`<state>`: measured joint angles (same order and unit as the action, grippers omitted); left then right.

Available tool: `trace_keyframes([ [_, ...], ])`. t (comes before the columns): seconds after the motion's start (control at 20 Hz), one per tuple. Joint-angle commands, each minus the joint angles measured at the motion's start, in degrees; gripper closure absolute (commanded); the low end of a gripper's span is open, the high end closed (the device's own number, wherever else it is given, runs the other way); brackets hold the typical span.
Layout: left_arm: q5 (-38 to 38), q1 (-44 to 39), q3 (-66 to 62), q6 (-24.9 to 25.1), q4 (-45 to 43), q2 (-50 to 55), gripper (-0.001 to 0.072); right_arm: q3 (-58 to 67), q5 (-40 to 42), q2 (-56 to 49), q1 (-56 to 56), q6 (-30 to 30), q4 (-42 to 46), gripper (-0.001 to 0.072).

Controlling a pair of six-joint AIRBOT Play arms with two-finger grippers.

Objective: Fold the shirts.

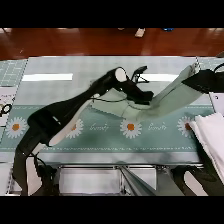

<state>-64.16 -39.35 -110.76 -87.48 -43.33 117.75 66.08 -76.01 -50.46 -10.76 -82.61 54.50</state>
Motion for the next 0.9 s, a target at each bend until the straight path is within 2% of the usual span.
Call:
trace_keyframes([
  [0.0,-8.9,8.9,0.4,2.0,-5.5,-5.6,0.0685,0.0,2.5,-1.7,3.3,-1.0,-3.0,0.0687],
  [0.2,-8.1,23.0,12.8,4.2,-14.0,-23.5,0.0686,0.0,17.3,-9.3,16.8,-2.3,-8.4,0.0687],
  [0.3,-6.2,30.5,21.7,6.0,-14.6,-33.9,0.0685,0.4,25.1,-15.2,22.8,-1.8,-13.2,0.0686],
  [0.4,-3.9,37.6,31.1,7.9,-14.5,-44.3,0.0685,3.3,29.5,-23.4,28.2,-0.5,-17.1,0.0686],
  [0.65,-1.7,49.7,51.8,10.6,-14.5,-64.6,0.0685,16.1,30.0,-43.3,35.5,0.2,-21.4,0.0686],
  [0.85,-0.7,51.8,62.0,10.5,-14.5,-72.0,0.0685,25.2,29.4,-54.3,38.3,0.1,-25.2,0.0686],
])
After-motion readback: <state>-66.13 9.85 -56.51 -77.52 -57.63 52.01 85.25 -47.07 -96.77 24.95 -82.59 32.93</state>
